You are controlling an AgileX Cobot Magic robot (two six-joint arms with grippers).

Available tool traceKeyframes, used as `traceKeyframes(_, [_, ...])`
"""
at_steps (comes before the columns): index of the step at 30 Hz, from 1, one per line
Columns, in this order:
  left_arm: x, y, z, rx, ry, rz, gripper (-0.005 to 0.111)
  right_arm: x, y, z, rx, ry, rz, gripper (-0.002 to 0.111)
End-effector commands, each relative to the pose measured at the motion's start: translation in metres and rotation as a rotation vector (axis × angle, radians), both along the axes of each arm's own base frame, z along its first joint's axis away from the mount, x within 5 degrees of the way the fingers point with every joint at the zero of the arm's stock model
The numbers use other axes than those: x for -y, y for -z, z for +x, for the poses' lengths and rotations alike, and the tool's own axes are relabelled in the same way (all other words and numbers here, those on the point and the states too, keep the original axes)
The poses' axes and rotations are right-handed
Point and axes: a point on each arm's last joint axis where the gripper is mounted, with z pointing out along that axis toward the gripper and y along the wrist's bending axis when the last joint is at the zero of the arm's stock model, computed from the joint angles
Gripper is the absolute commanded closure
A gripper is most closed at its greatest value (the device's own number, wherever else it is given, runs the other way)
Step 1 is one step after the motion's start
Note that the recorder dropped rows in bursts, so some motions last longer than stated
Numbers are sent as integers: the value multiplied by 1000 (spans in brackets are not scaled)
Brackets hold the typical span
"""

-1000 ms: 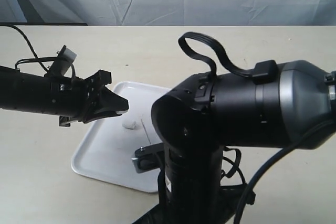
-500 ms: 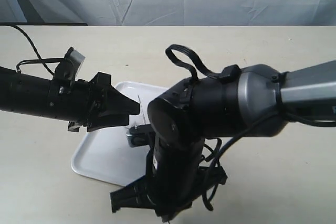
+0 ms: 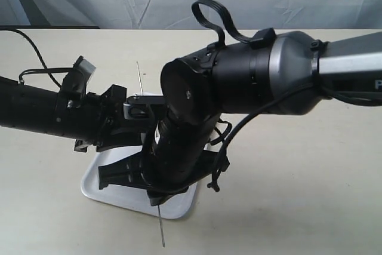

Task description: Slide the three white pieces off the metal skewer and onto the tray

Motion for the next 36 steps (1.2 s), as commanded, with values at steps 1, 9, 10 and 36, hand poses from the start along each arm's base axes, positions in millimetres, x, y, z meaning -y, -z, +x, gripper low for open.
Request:
traceKeyframes(1, [1, 0, 0, -1, 8, 3, 62, -1, -4, 2, 4, -2, 14, 109])
traceKeyframes(9, [2, -1, -1, -2, 11, 0, 84, -2, -4, 2, 0, -10, 26, 109])
traceKeyframes(10, [2, -1, -1, -2, 11, 0, 84, -2, -4, 2, 0, -10, 26, 109])
traceKeyframes(36, [-7, 5, 12, 27, -144, 87, 84, 11, -4, -54, -308, -210, -254, 109])
